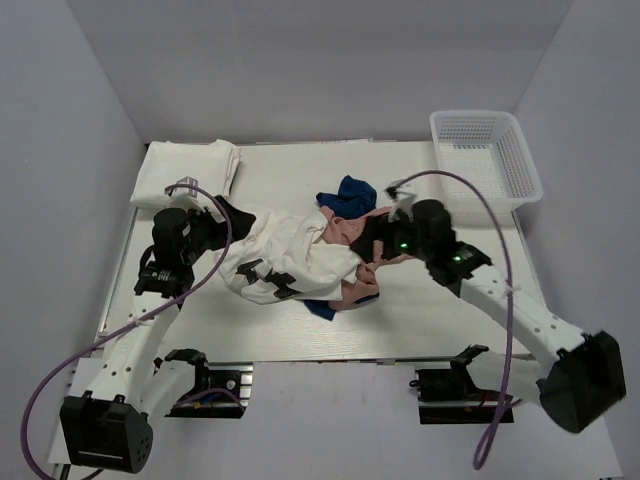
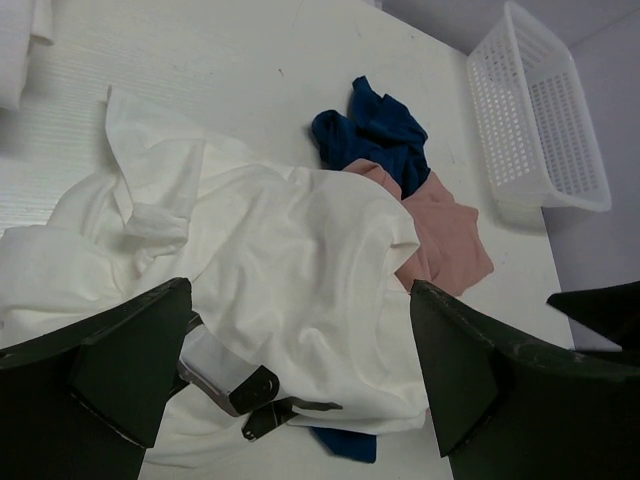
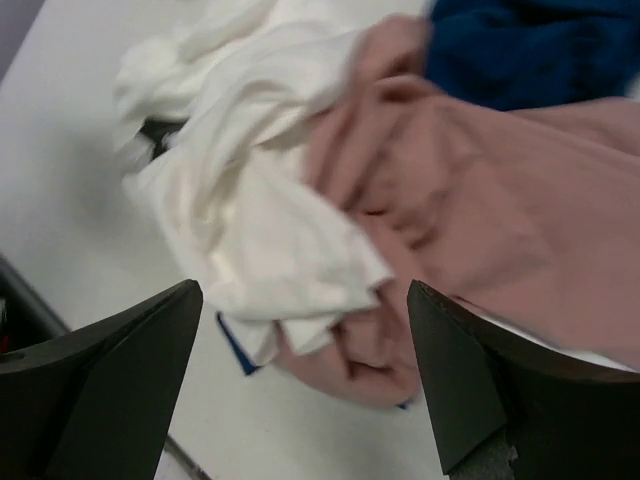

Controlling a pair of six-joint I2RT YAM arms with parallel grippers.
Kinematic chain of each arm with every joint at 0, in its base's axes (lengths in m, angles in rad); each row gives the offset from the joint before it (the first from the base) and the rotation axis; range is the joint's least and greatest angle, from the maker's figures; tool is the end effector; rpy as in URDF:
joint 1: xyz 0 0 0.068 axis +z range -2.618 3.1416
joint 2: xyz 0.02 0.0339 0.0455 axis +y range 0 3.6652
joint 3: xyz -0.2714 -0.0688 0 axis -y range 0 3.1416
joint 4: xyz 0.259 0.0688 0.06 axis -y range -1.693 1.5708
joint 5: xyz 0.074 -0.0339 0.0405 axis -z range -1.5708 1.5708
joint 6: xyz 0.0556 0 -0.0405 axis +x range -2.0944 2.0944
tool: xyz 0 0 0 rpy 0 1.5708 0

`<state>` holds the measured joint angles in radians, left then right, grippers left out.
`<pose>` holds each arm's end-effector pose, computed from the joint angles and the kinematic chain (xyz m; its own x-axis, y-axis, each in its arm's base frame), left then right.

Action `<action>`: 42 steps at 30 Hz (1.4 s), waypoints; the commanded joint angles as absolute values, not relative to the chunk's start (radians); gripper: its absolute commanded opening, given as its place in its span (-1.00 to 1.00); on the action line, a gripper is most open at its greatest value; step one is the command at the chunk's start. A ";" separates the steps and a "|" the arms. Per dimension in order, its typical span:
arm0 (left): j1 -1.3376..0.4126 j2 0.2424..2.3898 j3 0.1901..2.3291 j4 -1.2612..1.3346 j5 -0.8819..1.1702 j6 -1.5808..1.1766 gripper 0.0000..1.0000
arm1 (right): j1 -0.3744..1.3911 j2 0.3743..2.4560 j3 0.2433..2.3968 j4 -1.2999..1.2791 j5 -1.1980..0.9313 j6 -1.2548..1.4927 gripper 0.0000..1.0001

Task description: Fold and stack the t-shirts

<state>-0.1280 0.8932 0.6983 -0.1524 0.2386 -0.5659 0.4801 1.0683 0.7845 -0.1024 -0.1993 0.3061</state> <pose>0.2323 -0.0432 0.2901 -0.4696 -0.4648 -0.7506 0.1098 0.8128 -0.5721 0.2377 0.1362 0.2880 -0.5040 0.0706 -0.8608 -0.4861 0.8006 0.3503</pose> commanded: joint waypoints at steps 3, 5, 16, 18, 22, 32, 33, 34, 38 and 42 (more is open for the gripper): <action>-0.126 0.867 0.683 -0.169 0.194 -0.568 1.00 | 0.834 1.285 0.969 -0.145 0.044 0.144 0.81; -0.138 0.852 0.673 -0.196 0.131 -0.568 1.00 | 0.923 1.440 1.044 -0.173 0.176 0.072 0.81; -0.138 0.827 0.663 -0.225 0.051 -0.586 1.00 | 1.054 1.838 1.287 -0.356 0.701 0.122 0.81; -0.138 0.838 0.663 -0.235 0.042 -0.586 1.00 | 1.055 1.865 1.281 -0.364 0.707 0.139 0.73; -0.138 0.838 0.663 -0.235 0.041 -0.595 1.00 | 1.054 1.846 1.273 -0.362 0.735 0.201 -0.84; -0.138 0.819 0.683 -0.267 0.023 -0.614 1.00 | 0.977 1.399 1.272 -0.071 0.680 0.171 -1.00; -0.138 0.819 0.683 -0.267 0.023 -0.614 1.00 | 0.967 1.323 1.284 -0.034 0.687 0.157 -1.00; -0.138 0.810 0.674 -0.267 0.023 -0.623 1.00 | 0.919 1.301 1.304 -0.022 0.686 0.131 -1.00; -0.138 0.810 0.683 -0.267 0.014 -0.623 1.00 | 0.809 1.232 1.415 0.032 0.719 0.063 -1.00; -0.138 0.819 0.673 -0.276 0.014 -0.632 1.00 | 0.649 1.273 1.548 0.014 0.747 -0.036 -1.00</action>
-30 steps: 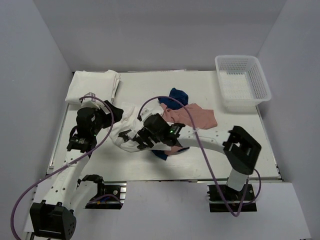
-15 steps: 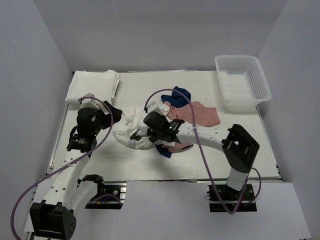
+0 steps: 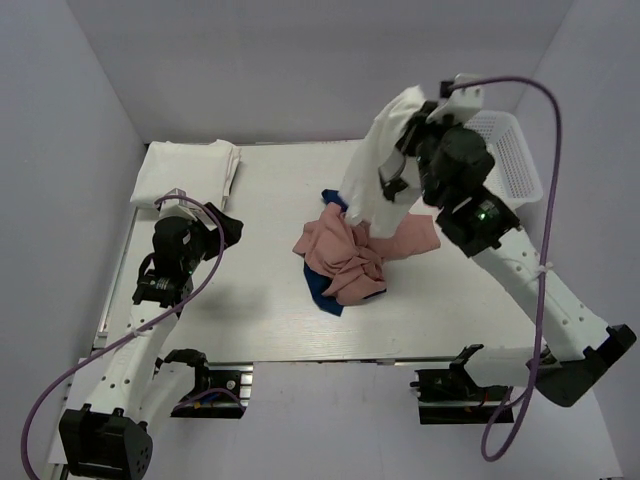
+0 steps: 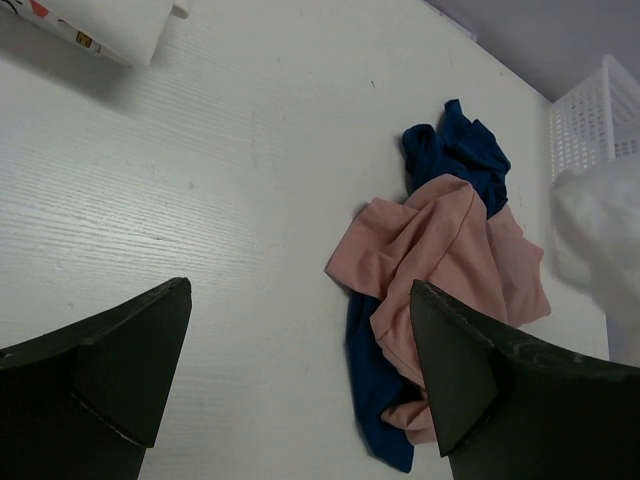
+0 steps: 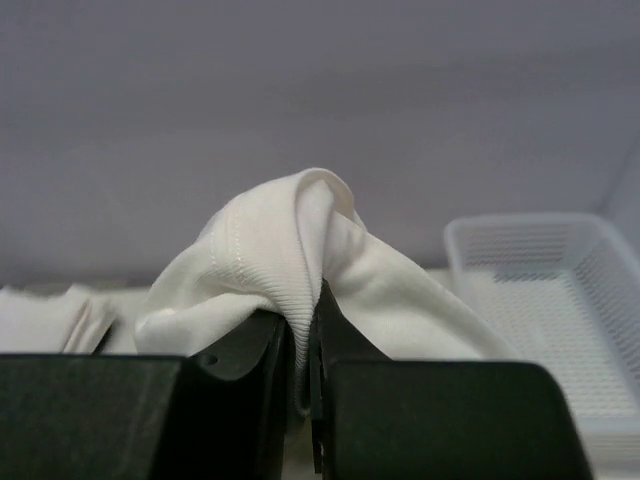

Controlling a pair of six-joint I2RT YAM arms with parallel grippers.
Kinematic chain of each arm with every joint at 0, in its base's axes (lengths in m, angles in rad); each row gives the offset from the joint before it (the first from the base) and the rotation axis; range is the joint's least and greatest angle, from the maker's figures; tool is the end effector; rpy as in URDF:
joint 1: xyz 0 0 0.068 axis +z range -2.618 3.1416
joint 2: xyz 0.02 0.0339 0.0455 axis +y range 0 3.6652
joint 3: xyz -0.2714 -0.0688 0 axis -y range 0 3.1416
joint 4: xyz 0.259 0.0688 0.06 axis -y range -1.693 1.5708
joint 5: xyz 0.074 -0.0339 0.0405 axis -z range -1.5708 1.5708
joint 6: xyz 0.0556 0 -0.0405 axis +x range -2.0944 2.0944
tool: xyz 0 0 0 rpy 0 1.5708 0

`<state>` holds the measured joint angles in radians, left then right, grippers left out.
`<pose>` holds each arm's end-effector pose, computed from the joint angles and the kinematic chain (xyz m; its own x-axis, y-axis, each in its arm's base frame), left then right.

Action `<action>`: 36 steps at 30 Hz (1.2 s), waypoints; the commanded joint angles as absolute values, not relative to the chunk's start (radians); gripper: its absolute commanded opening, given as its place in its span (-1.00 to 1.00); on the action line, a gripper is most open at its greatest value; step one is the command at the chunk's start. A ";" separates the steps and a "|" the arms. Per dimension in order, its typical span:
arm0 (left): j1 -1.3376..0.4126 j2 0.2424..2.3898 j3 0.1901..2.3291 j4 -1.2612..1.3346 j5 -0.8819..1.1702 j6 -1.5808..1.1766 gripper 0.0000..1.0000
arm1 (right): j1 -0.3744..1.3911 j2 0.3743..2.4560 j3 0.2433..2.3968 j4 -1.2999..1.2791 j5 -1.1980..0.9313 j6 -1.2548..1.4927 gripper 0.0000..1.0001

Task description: Fold and stack the t-shirts

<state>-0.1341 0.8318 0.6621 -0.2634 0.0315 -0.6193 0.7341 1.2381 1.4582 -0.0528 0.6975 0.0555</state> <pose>0.2180 -0.0312 0.2751 -0.4327 -0.5271 -0.7314 -0.1095 0.8360 -0.5376 0.2363 0.1651 0.5045 0.1210 0.1665 -0.9786 -0.0500 0.9856 0.1615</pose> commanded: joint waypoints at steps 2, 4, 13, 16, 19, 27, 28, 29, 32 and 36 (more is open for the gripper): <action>-0.138 0.819 0.673 -0.267 0.014 -0.632 1.00 | 0.533 1.339 1.664 0.000 0.746 -0.046 -1.00; -0.138 0.828 0.683 -0.278 0.014 -0.632 1.00 | 0.476 1.412 1.780 -0.082 0.710 -0.052 -1.00; -0.138 0.856 0.684 -0.278 -0.014 -0.632 1.00 | 0.088 1.816 2.257 -0.278 0.448 0.058 -1.00; -0.138 0.879 0.684 -0.278 -0.026 -0.632 1.00 | 0.012 1.853 2.206 -0.247 0.391 0.101 -1.00; -0.138 0.905 0.684 -0.278 -0.026 -0.623 1.00 | -0.069 1.904 2.184 -0.255 0.359 0.136 -1.00; -0.138 0.946 0.695 -0.288 -0.035 -0.623 1.00 | -0.135 2.037 2.048 -0.210 0.354 0.143 -1.00; -0.138 0.946 0.704 -0.288 -0.035 -0.623 1.00 | -0.138 2.045 2.027 -0.209 0.338 0.146 -1.00; -0.138 0.957 0.704 -0.288 -0.035 -0.623 1.00 | -0.137 2.060 2.004 -0.204 0.272 0.144 -1.00; -0.138 0.957 0.704 -0.288 -0.035 -0.623 1.00 | -0.133 2.094 1.956 -0.196 0.214 0.146 -0.92; -0.138 0.957 0.713 -0.299 -0.035 -0.623 1.00 | -0.133 2.135 1.991 -0.268 0.172 0.136 0.81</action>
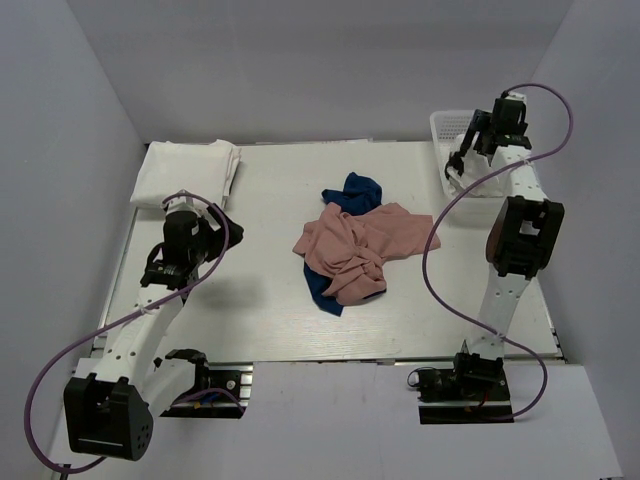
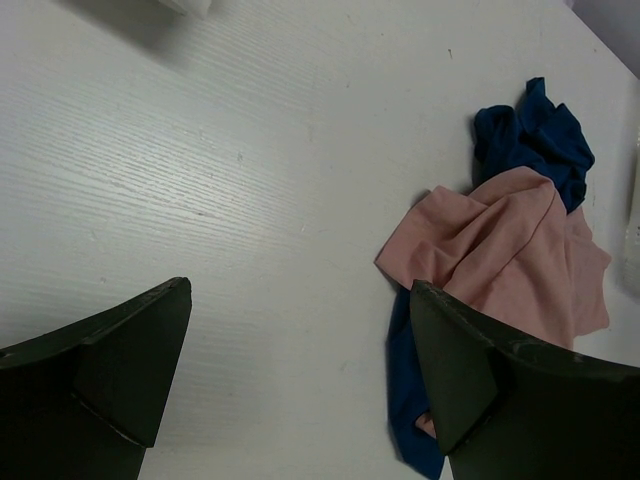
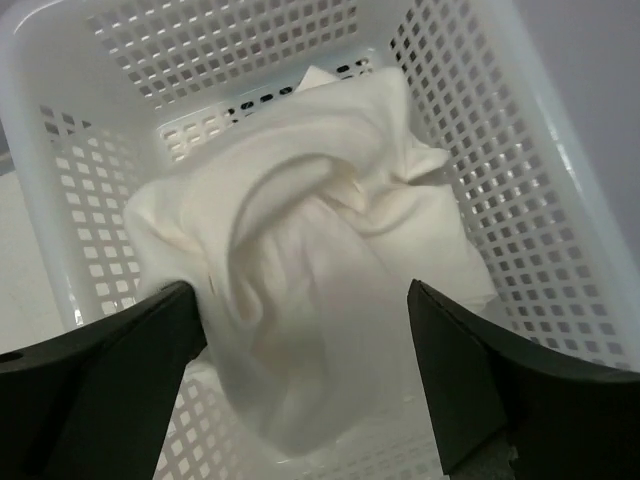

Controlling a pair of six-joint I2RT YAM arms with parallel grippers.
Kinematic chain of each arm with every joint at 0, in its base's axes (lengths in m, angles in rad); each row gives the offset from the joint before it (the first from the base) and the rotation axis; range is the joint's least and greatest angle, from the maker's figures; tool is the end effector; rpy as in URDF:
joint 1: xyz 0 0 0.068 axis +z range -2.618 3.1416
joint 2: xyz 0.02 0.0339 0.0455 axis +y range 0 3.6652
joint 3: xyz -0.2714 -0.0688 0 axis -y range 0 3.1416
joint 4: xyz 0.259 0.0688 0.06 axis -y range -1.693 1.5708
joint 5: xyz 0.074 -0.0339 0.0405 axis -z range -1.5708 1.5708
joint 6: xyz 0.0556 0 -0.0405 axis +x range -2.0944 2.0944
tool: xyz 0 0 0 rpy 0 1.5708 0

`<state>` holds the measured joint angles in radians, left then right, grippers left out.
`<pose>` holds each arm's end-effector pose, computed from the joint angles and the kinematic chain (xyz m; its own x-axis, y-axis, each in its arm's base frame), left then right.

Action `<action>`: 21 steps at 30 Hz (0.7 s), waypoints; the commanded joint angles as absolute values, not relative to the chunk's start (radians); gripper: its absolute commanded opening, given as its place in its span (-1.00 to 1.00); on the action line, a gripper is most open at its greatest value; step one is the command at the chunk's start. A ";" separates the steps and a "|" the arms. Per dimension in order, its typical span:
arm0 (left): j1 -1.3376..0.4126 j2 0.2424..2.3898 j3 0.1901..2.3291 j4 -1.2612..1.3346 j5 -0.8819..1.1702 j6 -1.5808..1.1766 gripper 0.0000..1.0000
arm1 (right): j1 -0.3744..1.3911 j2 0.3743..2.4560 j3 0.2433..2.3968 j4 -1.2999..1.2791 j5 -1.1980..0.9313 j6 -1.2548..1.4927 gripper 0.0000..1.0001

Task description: Fold and stack the t-shirts

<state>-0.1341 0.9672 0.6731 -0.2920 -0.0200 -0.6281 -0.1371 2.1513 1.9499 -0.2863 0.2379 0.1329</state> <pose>0.2372 -0.0309 0.2476 -0.5124 -0.5237 -0.6806 -0.2273 0.8470 -0.4806 0.5408 -0.0878 0.2874 -0.4152 0.1873 -0.8903 0.3976 0.9175 0.0076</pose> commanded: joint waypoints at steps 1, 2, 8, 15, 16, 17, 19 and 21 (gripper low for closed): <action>-0.138 0.957 0.713 -0.299 -0.025 -0.623 1.00 | -0.129 2.134 2.026 -0.287 0.182 0.137 0.81; -0.138 0.948 0.713 -0.287 -0.011 -0.623 1.00 | -0.129 2.128 2.040 -0.342 0.189 0.133 0.81; -0.138 0.939 0.703 -0.278 0.023 -0.614 1.00 | -0.063 1.858 1.919 -0.392 0.045 0.042 0.81; -0.124 0.939 0.681 -0.265 0.032 -0.614 1.00 | 0.315 1.597 1.504 -0.382 0.086 0.102 0.81; -0.124 0.928 0.672 -0.265 0.032 -0.614 1.00 | 0.343 1.557 1.456 -0.335 0.072 0.132 0.81; -0.124 0.928 0.672 -0.253 0.032 -0.614 1.00 | 0.366 1.524 1.333 -0.296 0.072 0.164 0.81; -0.124 0.928 0.672 -0.253 0.032 -0.632 1.00 | 0.468 1.499 1.254 -0.281 0.055 0.192 0.81; -0.124 0.940 0.663 -0.253 0.043 -0.632 1.00 | 0.587 1.499 1.206 -0.272 0.064 0.199 0.81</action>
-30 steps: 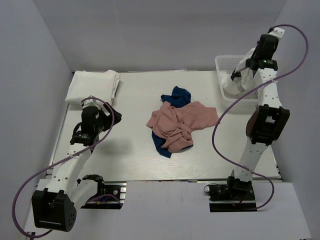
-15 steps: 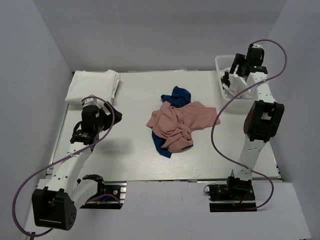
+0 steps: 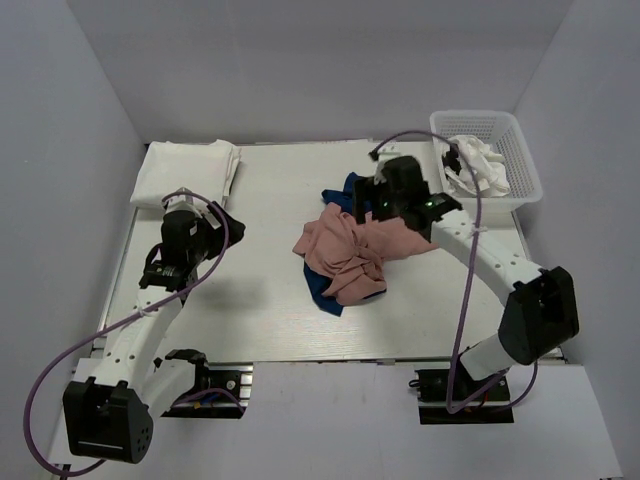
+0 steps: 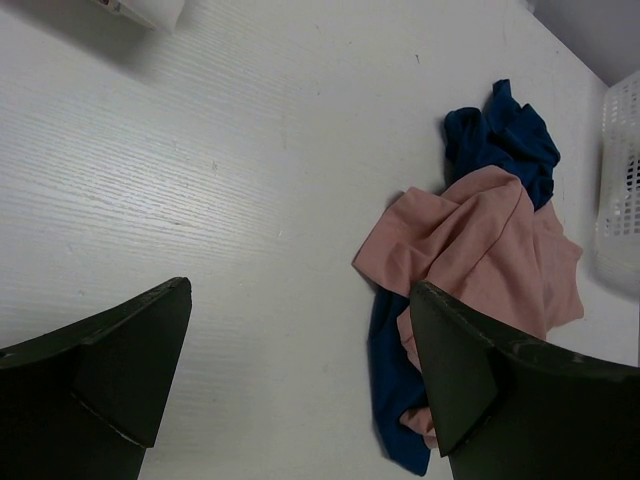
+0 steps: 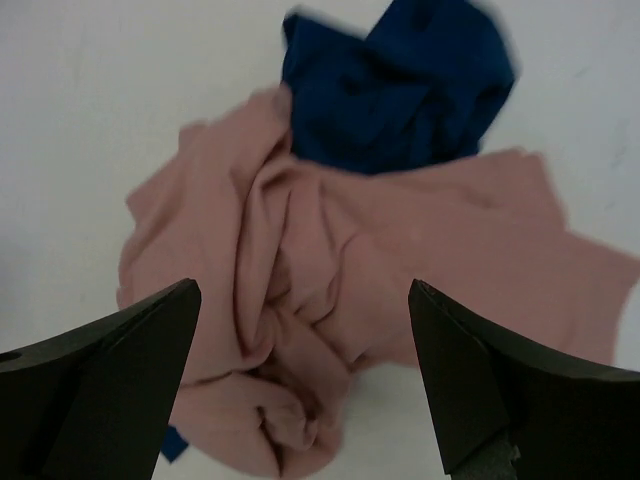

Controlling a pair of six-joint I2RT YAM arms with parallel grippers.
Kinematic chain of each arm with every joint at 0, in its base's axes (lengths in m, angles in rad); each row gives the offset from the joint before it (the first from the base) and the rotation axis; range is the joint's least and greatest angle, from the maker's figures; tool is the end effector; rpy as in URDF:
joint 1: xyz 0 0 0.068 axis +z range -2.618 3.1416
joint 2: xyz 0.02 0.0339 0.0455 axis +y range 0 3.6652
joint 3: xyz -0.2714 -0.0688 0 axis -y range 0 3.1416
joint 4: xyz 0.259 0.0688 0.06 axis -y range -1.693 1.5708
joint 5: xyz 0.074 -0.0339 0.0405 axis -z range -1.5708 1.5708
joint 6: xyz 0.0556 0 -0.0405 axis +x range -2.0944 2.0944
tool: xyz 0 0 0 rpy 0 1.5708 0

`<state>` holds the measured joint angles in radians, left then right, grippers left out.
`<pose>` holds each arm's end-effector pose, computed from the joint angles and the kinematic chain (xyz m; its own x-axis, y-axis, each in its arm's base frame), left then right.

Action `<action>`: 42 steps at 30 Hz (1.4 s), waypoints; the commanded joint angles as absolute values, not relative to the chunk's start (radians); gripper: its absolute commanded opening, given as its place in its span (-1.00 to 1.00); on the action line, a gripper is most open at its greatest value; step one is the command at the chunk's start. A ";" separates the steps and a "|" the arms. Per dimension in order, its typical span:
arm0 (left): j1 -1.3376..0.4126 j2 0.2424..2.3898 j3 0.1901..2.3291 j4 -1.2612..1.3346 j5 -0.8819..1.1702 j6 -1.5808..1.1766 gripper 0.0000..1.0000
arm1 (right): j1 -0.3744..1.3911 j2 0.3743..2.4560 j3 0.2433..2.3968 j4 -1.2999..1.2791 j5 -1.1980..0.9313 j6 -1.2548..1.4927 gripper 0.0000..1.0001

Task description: Fold and stack the t-shirts

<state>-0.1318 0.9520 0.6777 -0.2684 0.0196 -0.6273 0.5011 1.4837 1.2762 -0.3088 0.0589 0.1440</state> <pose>0.2369 -0.0325 0.2553 -0.5014 -0.5255 -0.6873 -0.1807 0.8405 -0.5108 0.3303 0.1772 0.3253 -0.4909 -0.1055 -0.8648 -0.3680 0.9248 0.0960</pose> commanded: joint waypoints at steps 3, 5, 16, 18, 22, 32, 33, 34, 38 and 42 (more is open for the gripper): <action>-0.124 0.968 0.663 -0.253 0.064 -0.632 1.00 | 0.667 1.537 1.163 -0.250 0.123 0.218 0.81; -0.124 0.980 0.672 -0.271 0.064 -0.632 1.00 | 0.673 1.571 1.140 -0.230 0.126 0.242 0.81; -0.124 0.948 0.673 -0.295 0.028 -0.641 1.00 | 0.739 1.640 1.189 -0.247 0.081 0.262 -1.00; -0.124 0.948 0.673 -0.295 0.028 -0.641 1.00 | 0.741 1.565 1.210 -0.238 0.132 0.255 -1.00; -0.124 0.948 0.673 -0.295 0.028 -0.641 1.00 | 0.726 1.383 1.242 -0.193 0.249 0.252 -1.00; -0.124 0.957 0.683 -0.285 0.028 -0.641 1.00 | 0.592 1.304 1.520 -0.069 0.606 0.005 -1.00; -0.124 0.957 0.683 -0.285 0.028 -0.641 1.00 | 0.575 1.339 1.569 -0.052 0.610 -0.024 -1.00; -0.124 0.957 0.683 -0.285 0.028 -0.641 1.00 | 0.548 1.354 1.595 -0.045 0.632 -0.037 -1.00; -0.124 0.966 0.692 -0.285 0.009 -0.632 1.00 | 0.413 1.472 1.878 0.040 0.687 -0.168 -1.00; -0.124 0.976 0.692 -0.285 -0.009 -0.623 1.00 | 0.273 1.724 2.210 0.112 0.735 -0.259 -1.00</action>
<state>-0.1280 0.9771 0.6758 -0.2920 0.0200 -0.6331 0.3626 1.6375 2.0041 -0.0685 0.6502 -0.1329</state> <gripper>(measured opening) 0.997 0.049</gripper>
